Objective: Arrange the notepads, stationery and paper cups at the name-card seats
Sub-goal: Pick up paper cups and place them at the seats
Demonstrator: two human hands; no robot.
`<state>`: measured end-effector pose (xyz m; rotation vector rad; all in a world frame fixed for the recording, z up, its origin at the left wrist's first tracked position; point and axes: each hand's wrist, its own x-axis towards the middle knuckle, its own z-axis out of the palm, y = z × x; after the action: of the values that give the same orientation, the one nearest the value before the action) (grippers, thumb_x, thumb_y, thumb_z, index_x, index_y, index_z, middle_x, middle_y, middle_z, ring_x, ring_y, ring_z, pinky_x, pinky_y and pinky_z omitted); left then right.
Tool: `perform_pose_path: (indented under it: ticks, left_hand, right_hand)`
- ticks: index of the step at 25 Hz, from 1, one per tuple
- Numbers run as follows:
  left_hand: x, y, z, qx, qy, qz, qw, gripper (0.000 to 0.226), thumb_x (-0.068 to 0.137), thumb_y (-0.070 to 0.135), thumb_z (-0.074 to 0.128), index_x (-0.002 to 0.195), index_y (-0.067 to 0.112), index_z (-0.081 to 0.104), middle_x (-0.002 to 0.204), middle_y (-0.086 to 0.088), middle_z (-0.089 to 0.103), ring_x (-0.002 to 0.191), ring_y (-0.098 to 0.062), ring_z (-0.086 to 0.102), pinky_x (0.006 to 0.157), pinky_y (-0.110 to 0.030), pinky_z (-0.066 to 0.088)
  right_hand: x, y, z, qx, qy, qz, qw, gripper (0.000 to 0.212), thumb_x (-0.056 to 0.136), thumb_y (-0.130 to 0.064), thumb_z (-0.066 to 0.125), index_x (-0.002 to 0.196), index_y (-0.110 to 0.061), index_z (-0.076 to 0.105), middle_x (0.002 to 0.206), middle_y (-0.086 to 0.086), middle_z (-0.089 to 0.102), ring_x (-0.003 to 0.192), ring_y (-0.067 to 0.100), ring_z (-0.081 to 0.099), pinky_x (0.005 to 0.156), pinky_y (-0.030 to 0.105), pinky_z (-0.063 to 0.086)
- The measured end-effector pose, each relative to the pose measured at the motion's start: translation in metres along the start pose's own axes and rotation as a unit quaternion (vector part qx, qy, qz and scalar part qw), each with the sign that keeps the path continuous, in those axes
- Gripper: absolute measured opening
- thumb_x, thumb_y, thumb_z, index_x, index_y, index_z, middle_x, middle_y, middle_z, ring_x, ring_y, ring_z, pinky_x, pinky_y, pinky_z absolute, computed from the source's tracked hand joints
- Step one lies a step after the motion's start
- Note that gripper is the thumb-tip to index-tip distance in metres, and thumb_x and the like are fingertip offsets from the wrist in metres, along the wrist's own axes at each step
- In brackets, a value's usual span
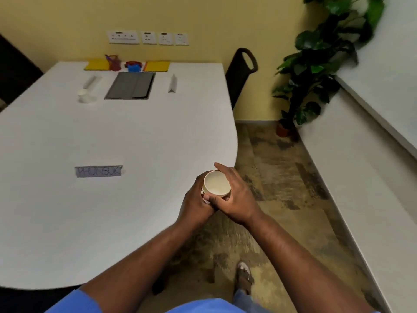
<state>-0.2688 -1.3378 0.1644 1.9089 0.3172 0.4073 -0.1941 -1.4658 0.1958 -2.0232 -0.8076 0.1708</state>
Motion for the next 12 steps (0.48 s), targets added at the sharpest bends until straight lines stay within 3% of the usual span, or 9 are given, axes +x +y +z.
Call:
perform_pose_path:
  ticks: [4,12]
  left_hand:
    - [0.047,0.008,0.029,0.007,0.101,-0.061,0.993,0.069,0.066,0.054,0.078,0.127,0.062,0.046,0.124,0.027,0.065,0.109,0.001,0.067,0.089,-0.028,0.058]
    - [0.082,0.001,0.024,0.030,0.288,-0.157,0.944,0.074,0.069,0.053,0.078,0.135,0.050,0.046,0.126,0.032,0.063,0.113,0.007,0.063,0.091,-0.024,0.056]
  right_hand:
    - [0.071,0.034,-0.027,0.024,-0.085,-0.061,0.994,0.083,0.076,-0.053,0.079,0.148,-0.034,0.042,0.134,-0.016,0.051,0.120,-0.006,0.050,0.096,0.004,0.037]
    - [0.162,0.038,0.003,0.071,-0.251,-0.154,0.953,0.082,0.072,-0.053,0.075,0.146,-0.044,0.039,0.134,-0.027,0.048,0.121,-0.007,0.051,0.092,0.004,0.039]
